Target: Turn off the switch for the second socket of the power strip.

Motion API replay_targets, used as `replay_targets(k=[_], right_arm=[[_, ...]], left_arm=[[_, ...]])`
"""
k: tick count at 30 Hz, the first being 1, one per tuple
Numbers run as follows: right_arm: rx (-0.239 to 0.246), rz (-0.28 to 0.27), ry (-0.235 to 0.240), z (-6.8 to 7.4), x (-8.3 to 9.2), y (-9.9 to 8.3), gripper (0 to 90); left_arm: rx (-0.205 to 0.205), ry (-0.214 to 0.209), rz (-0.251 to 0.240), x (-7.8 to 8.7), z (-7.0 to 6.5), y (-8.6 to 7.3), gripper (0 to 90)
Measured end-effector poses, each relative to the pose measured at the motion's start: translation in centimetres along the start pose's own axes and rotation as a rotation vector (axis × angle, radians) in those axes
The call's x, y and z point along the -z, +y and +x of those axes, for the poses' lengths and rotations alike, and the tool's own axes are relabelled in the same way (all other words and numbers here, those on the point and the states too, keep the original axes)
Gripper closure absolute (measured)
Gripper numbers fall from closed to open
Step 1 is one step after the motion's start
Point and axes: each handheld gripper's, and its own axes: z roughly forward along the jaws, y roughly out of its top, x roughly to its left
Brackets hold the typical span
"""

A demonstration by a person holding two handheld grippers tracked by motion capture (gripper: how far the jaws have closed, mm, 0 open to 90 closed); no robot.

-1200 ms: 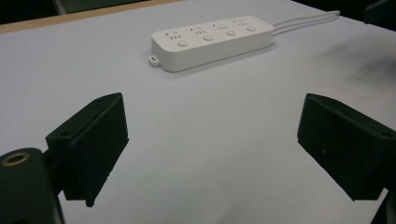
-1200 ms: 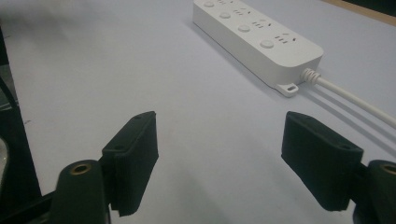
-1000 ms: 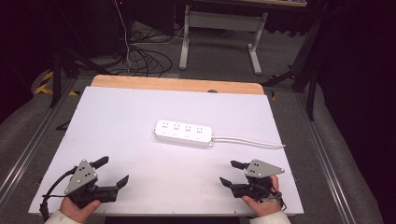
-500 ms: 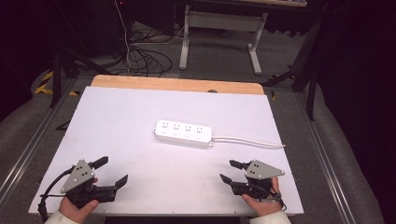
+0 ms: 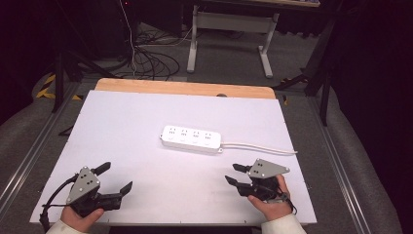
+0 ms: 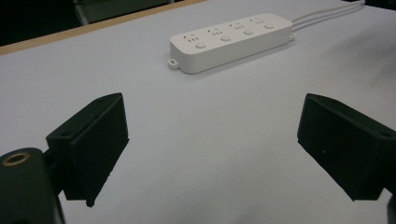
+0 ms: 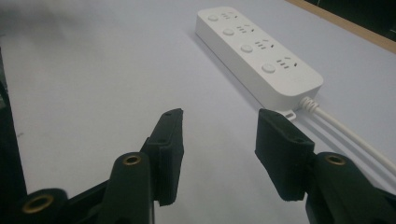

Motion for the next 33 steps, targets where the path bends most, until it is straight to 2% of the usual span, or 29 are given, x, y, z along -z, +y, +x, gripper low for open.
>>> replay_targets(k=[4,7,14,24,33], right_arm=[[-0.013,-0.007,0.017,-0.5,-0.2,1.0,53.1],[-0.029,-0.006,0.05,-0.9,-0.7,2.4,54.9],[0.004,0.03,0.051,-0.9,-1.6,4.8,54.4],[0.014,0.028,0.074,-1.2,-2.7,7.3,54.0],[0.026,0.035,0.07,-1.8,-3.9,9.3,54.0]], left_arm=[[0.002,0.001,-0.001,0.0,-0.1,0.0,9.4],[0.0,0.001,0.0,0.0,-0.1,0.0,9.3],[-0.003,0.004,-0.001,0.0,-0.1,0.0,9.4],[-0.016,0.007,0.002,0.0,0.0,0.0,9.4],[-0.013,0.006,0.003,0.0,0.0,0.0,9.4]])
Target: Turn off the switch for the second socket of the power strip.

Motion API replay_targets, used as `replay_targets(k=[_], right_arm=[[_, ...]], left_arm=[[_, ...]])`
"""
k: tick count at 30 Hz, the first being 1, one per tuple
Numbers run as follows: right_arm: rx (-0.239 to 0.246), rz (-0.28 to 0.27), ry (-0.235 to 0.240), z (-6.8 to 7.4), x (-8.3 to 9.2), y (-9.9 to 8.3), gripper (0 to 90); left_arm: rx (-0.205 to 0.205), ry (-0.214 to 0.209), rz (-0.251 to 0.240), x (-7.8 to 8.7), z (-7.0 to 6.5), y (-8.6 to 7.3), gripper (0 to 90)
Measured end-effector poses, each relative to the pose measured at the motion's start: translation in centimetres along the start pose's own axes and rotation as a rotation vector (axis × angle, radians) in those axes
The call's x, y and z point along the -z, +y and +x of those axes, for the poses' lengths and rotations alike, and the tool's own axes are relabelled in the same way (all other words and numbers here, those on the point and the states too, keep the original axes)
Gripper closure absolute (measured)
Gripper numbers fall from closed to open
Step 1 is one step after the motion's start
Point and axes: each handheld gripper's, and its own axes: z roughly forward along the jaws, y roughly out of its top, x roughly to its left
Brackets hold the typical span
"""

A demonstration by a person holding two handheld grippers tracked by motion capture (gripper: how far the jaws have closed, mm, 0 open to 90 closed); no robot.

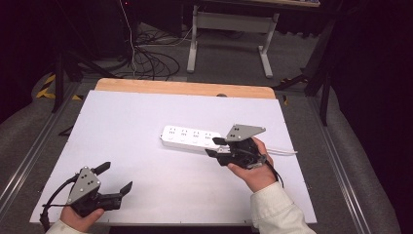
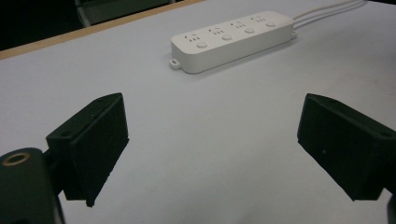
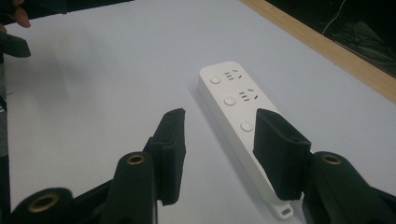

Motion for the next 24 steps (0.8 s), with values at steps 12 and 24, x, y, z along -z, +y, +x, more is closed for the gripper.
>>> replay_targets(k=[12,24], right_arm=[[-0.04,0.004,-0.006,-1.9,-1.8,1.0,54.9],[-0.047,0.041,-0.038,-2.9,-3.6,1.1,65.9]], left_arm=[[-0.005,-0.001,-0.004,0.0,0.1,0.1,9.4],[-0.005,-0.005,0.0,0.0,0.1,0.1,9.4]])
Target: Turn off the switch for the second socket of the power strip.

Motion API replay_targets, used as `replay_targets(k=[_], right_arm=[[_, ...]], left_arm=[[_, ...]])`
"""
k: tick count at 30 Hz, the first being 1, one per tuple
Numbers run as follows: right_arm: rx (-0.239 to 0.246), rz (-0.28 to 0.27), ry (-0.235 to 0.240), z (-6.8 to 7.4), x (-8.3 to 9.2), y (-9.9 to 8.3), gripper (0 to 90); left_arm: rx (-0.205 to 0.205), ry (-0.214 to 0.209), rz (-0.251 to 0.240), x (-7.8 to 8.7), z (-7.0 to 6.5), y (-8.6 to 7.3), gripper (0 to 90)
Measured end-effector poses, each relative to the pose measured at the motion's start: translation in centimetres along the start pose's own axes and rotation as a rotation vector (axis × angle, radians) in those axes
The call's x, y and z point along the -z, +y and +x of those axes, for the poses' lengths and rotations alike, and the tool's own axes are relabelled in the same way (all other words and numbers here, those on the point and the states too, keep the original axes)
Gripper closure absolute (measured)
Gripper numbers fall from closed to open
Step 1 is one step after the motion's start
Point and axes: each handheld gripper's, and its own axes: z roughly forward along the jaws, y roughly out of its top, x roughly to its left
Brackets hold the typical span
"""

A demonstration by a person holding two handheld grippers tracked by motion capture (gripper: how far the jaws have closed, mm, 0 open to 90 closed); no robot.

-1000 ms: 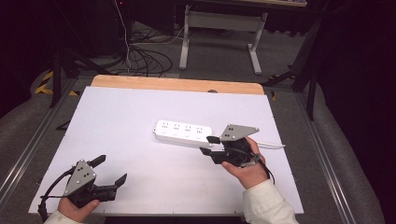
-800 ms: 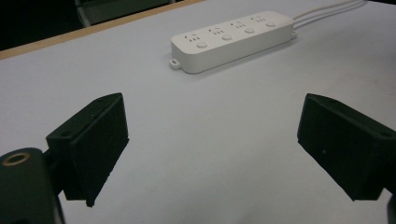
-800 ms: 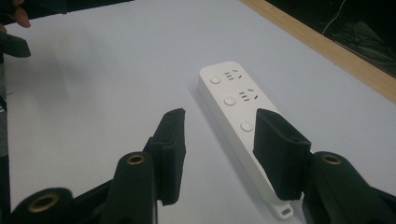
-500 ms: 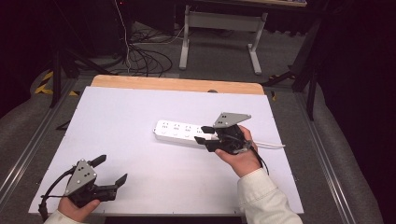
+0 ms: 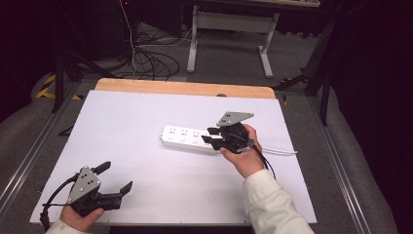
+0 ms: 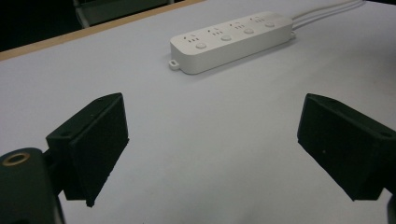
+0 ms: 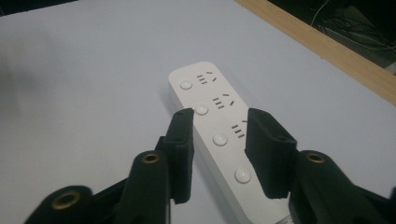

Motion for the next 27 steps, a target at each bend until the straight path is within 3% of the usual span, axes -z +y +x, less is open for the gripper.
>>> replay_targets(k=[2,3,9,27], right_arm=[[-0.007,-0.001,0.003,0.0,-0.2,0.0,67.8],[-0.026,0.001,0.002,-0.1,-0.6,-0.1,74.3],[-0.041,0.012,-0.029,-0.3,-2.1,-0.1,89.4],[-0.075,0.036,-0.029,-0.9,-6.1,-1.0,90.0]], left_arm=[[0.002,-0.003,0.002,0.0,0.0,0.0,9.4],[0.001,-0.002,0.001,0.0,0.0,0.0,9.4],[-0.003,0.0,0.003,-0.1,0.0,0.0,9.4],[-0.005,-0.002,0.006,-0.1,0.0,0.0,9.4]])
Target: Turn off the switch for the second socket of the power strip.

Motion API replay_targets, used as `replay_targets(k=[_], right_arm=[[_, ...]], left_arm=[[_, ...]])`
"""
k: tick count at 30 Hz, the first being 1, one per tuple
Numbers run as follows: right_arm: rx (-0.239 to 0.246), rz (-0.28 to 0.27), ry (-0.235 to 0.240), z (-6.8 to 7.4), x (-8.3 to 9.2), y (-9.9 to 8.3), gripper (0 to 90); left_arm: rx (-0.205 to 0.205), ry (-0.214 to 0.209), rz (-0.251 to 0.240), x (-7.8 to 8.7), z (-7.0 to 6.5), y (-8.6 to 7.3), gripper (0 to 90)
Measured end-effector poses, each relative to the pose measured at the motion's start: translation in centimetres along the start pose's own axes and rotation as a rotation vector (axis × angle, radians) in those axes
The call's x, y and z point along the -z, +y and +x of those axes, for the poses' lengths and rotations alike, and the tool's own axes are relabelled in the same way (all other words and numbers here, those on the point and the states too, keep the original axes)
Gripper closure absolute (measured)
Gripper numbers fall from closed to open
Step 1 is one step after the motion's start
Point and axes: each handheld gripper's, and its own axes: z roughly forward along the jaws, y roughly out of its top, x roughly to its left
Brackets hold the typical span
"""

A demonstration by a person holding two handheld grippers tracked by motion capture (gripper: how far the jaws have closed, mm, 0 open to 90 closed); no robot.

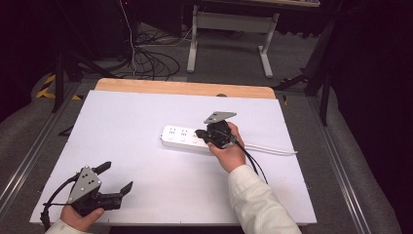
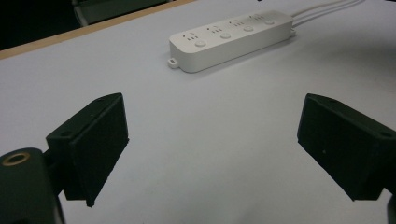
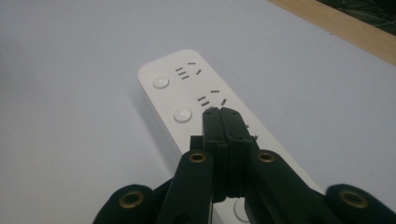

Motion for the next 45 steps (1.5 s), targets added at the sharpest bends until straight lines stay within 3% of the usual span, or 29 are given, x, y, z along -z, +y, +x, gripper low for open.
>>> replay_targets(k=[18,38,45], right_arm=[[0.0,0.051,0.001,0.2,-2.4,-0.9,90.0],[-0.001,0.066,-0.012,0.5,-2.9,-1.2,90.0],[0.02,0.07,-0.029,0.8,-3.0,-1.3,90.0]], left_arm=[[-0.006,-0.006,0.008,-0.1,0.0,0.0,9.3],[-0.012,-0.006,0.01,-0.1,0.0,0.0,9.4],[-0.01,-0.005,0.01,-0.1,-0.1,0.0,9.4]])
